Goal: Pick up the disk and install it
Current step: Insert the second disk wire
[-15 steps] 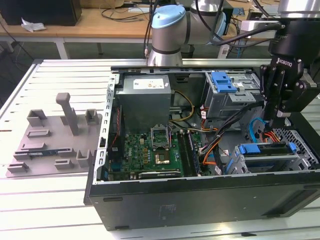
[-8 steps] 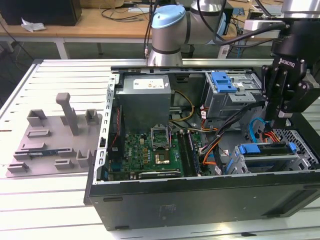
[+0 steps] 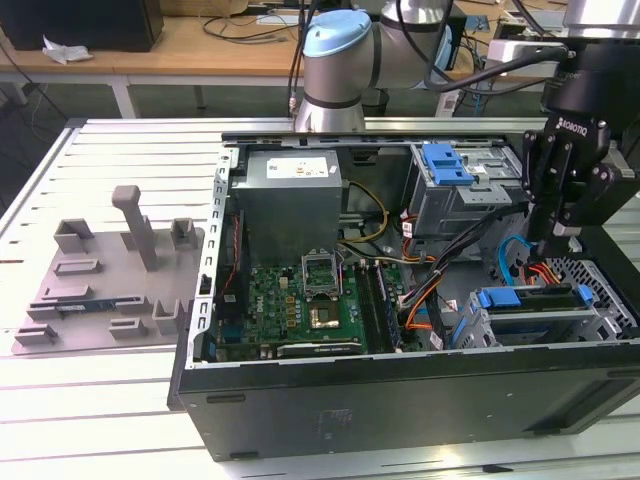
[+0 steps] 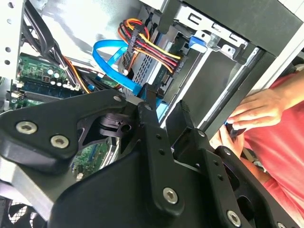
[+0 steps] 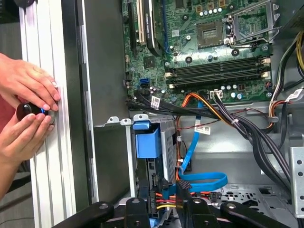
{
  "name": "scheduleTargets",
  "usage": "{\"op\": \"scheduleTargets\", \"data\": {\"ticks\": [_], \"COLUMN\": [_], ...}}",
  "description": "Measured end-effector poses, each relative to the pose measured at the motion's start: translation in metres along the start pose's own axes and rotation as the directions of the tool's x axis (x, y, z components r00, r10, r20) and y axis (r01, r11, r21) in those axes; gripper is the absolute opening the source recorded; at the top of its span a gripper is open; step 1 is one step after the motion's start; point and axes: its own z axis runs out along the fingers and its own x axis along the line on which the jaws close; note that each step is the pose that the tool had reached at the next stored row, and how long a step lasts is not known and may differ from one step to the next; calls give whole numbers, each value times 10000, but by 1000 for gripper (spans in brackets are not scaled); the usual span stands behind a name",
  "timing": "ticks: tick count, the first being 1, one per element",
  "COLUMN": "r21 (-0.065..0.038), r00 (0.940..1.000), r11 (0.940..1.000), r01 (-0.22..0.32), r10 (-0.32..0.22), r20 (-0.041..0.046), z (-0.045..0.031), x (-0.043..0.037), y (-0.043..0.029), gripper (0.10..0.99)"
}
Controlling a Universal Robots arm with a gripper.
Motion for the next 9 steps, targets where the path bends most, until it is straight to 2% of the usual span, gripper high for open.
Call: {"op": "scheduleTargets", "data": {"ticks": [4,9], "r21": [-54,-73], "r00": [10000,10000], "r11": [10000,10000], "r01": [-53,-62], "r10": [53,63], "r20": [7,77], "z": [1,12], "x": [1,8], "y": [0,-5], "gripper": [365,365]}}
